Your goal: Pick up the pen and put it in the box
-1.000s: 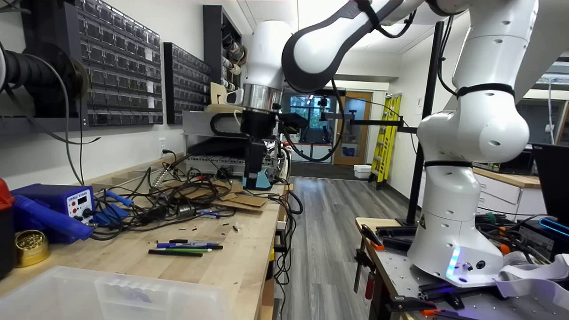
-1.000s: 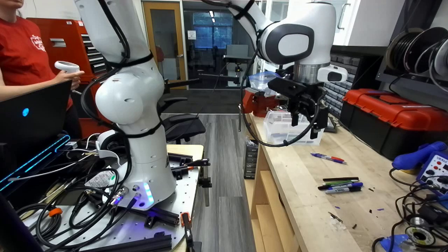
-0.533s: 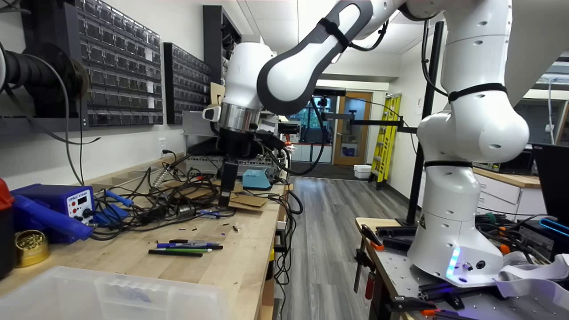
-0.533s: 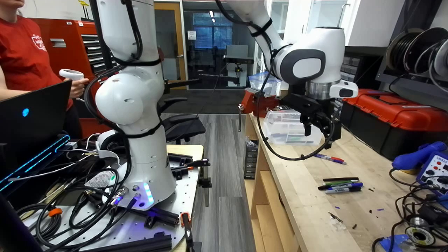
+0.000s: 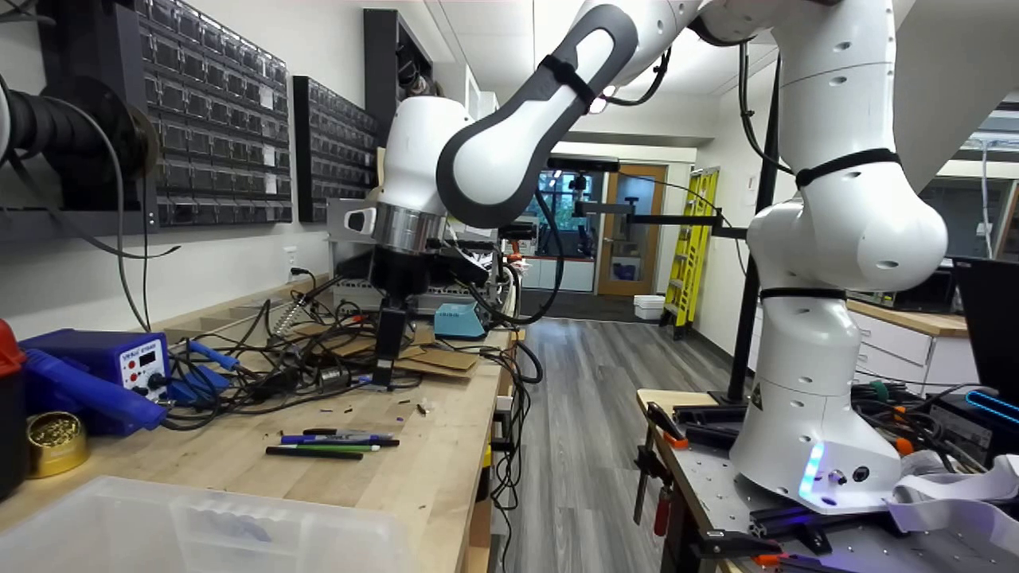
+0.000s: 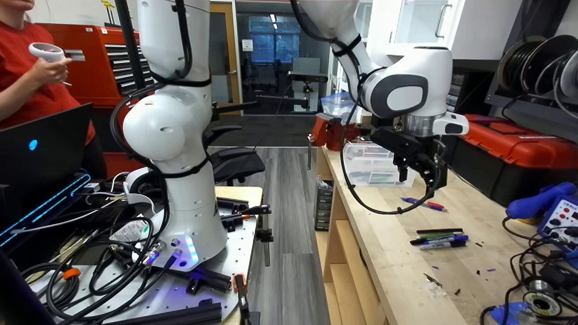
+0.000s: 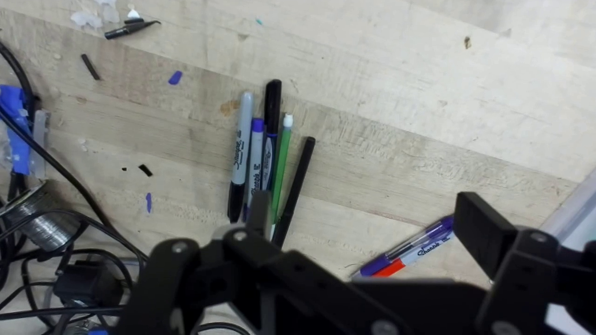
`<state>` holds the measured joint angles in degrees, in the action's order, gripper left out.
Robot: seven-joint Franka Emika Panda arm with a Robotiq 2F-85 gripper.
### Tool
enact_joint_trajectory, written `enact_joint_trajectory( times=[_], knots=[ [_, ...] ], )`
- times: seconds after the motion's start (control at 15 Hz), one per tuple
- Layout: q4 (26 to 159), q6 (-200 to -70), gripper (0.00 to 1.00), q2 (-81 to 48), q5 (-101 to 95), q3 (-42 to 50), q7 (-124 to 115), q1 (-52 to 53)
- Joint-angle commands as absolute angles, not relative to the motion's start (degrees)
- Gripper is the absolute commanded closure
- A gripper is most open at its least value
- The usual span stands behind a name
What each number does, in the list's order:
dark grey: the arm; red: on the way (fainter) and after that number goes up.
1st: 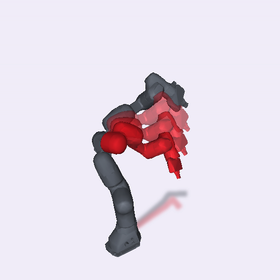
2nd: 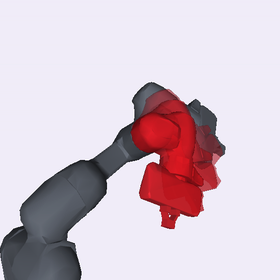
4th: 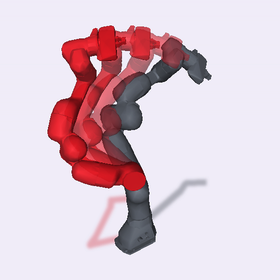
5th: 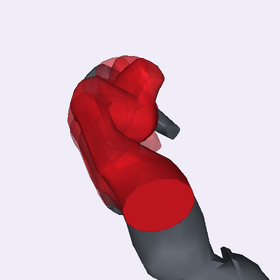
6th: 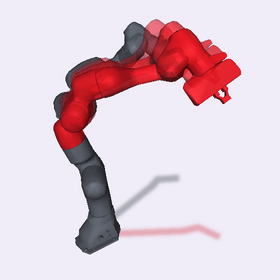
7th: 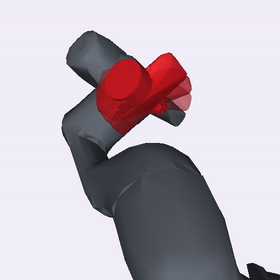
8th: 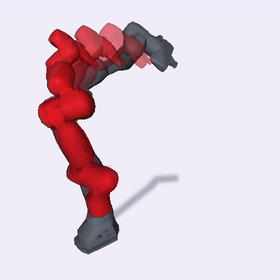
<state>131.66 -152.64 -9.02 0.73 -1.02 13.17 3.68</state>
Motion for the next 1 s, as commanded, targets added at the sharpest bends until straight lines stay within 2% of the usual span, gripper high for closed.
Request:
enact_joint_trajectory(
  times=[0.0,0.93],
  knots=[
    [131.56,-152.47,0.0,-8.98,0.31,-2.02,12.79,2.72],
    [118.83,-152.16,0.0,-22.99,-3.42,-1.26,11.67,3.02]
  ],
)
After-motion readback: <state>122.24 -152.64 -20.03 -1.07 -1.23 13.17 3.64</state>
